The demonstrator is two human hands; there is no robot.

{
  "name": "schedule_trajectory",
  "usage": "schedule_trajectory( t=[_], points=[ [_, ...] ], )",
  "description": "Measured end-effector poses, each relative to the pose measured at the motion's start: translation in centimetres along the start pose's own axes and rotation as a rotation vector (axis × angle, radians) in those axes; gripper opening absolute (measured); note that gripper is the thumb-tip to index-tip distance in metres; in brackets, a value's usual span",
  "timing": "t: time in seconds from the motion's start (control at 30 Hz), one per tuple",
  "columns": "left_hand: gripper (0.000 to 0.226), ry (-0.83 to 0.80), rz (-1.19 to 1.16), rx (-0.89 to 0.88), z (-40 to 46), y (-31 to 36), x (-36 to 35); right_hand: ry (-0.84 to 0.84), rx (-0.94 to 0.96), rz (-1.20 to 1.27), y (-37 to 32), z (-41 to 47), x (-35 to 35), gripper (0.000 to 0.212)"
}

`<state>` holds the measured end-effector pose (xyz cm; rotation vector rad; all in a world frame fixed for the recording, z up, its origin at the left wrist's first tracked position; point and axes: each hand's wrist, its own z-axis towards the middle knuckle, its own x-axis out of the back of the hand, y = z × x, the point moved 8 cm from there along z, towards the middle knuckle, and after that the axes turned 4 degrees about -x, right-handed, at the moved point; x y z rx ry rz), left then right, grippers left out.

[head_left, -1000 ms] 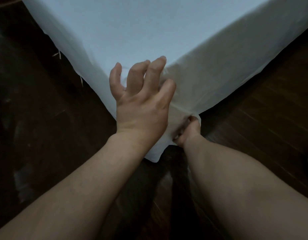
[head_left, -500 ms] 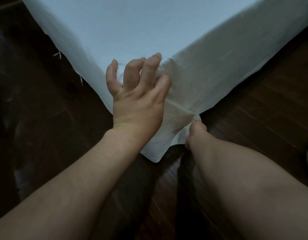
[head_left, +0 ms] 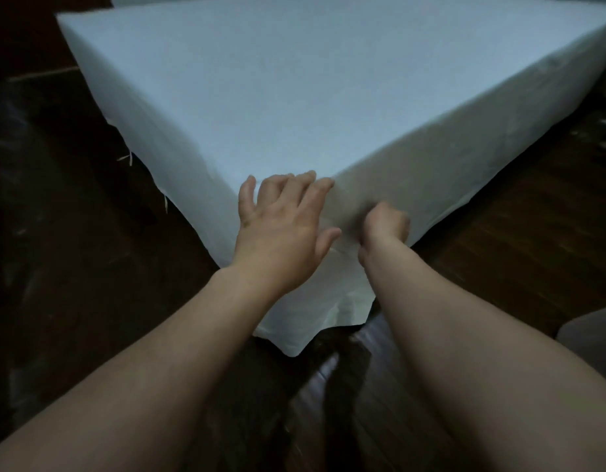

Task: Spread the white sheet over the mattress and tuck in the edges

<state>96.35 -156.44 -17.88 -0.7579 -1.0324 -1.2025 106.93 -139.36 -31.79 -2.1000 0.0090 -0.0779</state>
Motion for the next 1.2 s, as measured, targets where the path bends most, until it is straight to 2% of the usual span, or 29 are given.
schedule_trajectory(
  t=[0.1,0.17,0.27,0.37,0.43,0.5,0.63,0.7,0.8,0.9,0.97,1.03,1.13,1.2],
  points=[
    [0.056,-0.008,-0.213,0.091,0.8,-1.4,1.9,0.162,0.268,0.019,-6.3,-4.6,0.9,0.028],
    [0.051,0.037,-0.334,0.133,1.3,-2.8,3.3,0.174,0.474,-0.063,-9.9,-7.8,0.4,0.025],
    [0.039,0.075,-0.415,0.169,2.0,-5.2,4.3,0.032,0.830,-0.372,-13.0,-12.5,-2.2,0.027],
    [0.040,-0.009,-0.286,0.157,4.6,-7.3,4.2,-0.147,1.060,-0.884,-13.8,-14.4,-7.0,0.045],
    [0.047,-0.164,-0.163,0.134,6.2,-8.0,3.6,-0.228,1.052,-1.215,-12.8,-14.2,-8.9,0.053],
    [0.054,-0.362,-0.109,0.101,6.5,-7.8,2.3,-0.321,1.019,-1.424,-11.2,-14.1,-9.5,0.055],
    [0.048,-0.665,-0.199,-0.018,5.1,-5.7,1.4,-0.471,1.105,-1.552,-9.6,-15.6,-8.5,0.050],
    [0.040,-0.754,-0.130,-0.079,5.2,-5.1,3.0,-0.535,1.104,-1.550,-10.5,-16.3,-7.9,0.040],
    [0.039,-0.773,0.062,-0.124,6.9,-4.5,5.7,-0.521,1.045,-1.449,-13.5,-16.1,-7.5,0.036],
    [0.036,-0.582,0.029,-0.058,9.8,-4.6,6.2,-0.371,0.943,-1.185,-16.8,-14.2,-7.0,0.032],
    [0.049,-0.403,-0.035,0.004,11.5,-5.2,5.5,-0.239,0.996,-1.212,-17.9,-12.5,-7.1,0.045],
    [0.066,-0.372,-0.008,0.021,11.9,-5.5,3.3,-0.159,0.972,-1.344,-17.2,-10.0,-6.8,0.059],
    [0.080,-0.619,0.013,0.036,11.0,-6.3,-1.7,-0.210,0.829,-1.530,-14.9,-6.8,-6.3,0.067],
    [0.084,-0.734,0.054,0.008,11.6,-6.6,-1.9,-0.198,0.811,-1.620,-15.5,-6.7,-6.5,0.065]
  ],
)
